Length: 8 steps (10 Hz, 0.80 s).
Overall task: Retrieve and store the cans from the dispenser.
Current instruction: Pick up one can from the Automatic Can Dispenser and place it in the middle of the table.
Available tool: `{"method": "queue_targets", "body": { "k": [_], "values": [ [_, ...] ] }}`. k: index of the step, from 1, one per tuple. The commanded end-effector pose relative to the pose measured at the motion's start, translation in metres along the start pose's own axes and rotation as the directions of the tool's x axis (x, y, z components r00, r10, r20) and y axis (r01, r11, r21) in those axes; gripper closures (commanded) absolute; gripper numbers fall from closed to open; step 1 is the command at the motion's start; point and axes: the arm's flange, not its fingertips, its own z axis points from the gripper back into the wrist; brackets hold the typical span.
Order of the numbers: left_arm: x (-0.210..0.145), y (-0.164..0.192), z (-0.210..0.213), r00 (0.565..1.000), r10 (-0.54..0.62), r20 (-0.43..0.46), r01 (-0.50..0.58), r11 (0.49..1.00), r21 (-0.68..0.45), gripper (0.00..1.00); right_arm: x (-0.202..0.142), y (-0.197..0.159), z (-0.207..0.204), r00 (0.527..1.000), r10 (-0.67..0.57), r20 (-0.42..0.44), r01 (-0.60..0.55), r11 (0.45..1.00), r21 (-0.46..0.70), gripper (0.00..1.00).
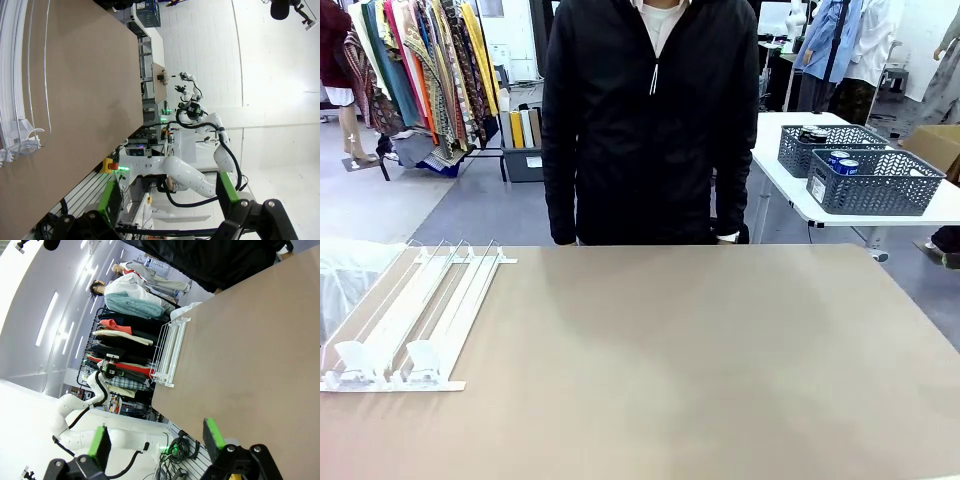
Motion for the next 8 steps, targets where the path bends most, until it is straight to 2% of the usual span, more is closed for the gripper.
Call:
{"method": "queue_targets", "body": {
  "k": [1, 8],
  "values": [
    [-0.0008, -0.0031, -0.0009, 1.000, 0.000, 0.006, 0.000, 1.000, -0.020, 0.00, 0.0045, 0.0035, -0.0025, 1.000, 0.014, 0.021, -0.015, 1.000, 0.025, 0.00],
    [-0.0008, -0.0031, -0.0009, 1.000, 0.000, 0.006, 0.000, 1.000, -0.020, 0.00, 0.0045, 0.0035, -0.0025, 1.000, 0.014, 0.021, -0.015, 1.000, 0.025, 0.00]
  ]
}}
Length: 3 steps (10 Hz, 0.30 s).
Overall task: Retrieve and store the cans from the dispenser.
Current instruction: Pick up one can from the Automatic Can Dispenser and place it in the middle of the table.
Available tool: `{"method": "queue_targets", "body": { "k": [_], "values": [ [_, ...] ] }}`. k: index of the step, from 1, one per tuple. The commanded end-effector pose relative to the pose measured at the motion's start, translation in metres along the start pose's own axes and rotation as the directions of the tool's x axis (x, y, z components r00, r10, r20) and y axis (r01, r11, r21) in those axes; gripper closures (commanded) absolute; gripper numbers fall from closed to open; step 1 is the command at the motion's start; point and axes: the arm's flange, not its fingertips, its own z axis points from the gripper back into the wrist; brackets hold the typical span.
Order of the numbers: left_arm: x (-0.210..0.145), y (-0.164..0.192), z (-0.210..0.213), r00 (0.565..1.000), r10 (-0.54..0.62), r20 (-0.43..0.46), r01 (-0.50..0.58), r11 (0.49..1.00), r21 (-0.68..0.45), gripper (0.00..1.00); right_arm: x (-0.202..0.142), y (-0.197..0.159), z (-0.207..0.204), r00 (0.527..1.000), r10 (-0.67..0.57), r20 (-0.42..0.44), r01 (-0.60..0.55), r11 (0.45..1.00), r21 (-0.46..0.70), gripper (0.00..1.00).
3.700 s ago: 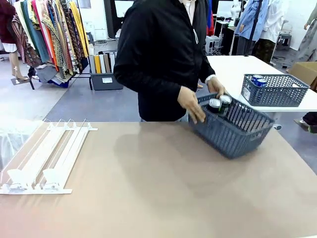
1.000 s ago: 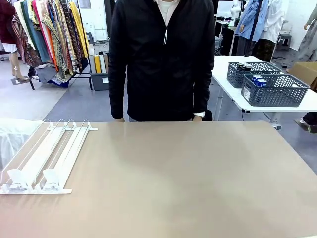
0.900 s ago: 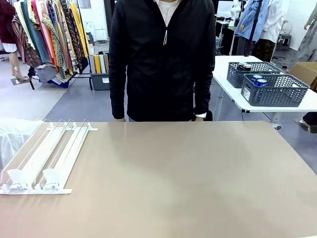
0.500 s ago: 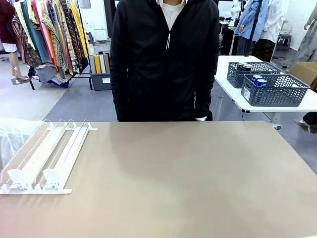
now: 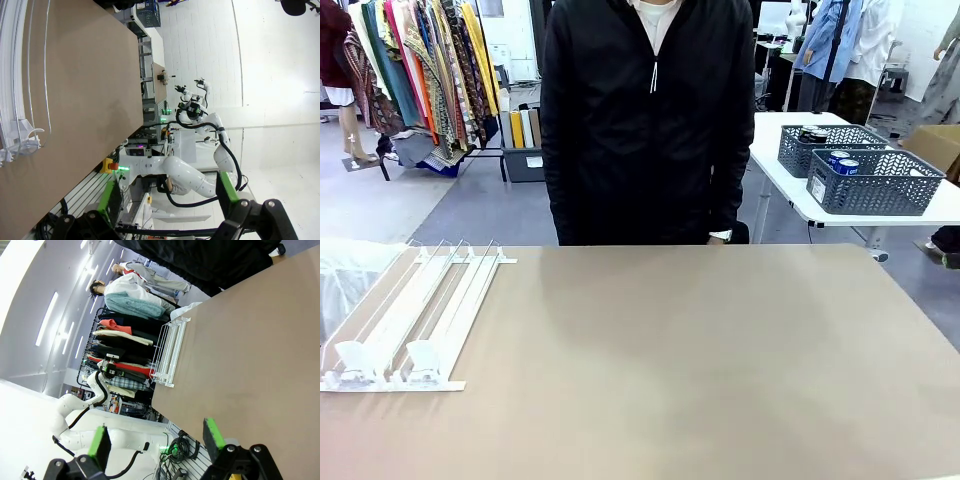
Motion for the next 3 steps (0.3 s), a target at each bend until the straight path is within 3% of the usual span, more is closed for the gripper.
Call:
{"method": "queue_targets", "body": {
  "k": [1, 3],
  "values": [
    [-0.0008, -0.0031, -0.0009, 1.000, 0.000, 0.006, 0.000, 1.000, -0.020, 0.00, 0.0045, 0.0035, -0.0025, 1.000, 0.014, 0.021, -0.015, 1.000, 0.025, 0.00],
    [-0.0008, -0.0031, -0.0009, 1.000, 0.000, 0.006, 0.000, 1.000, -0.020, 0.00, 0.0045, 0.0035, -0.0025, 1.000, 0.014, 0.021, -0.015, 1.000, 0.025, 0.00]
  ]
}}
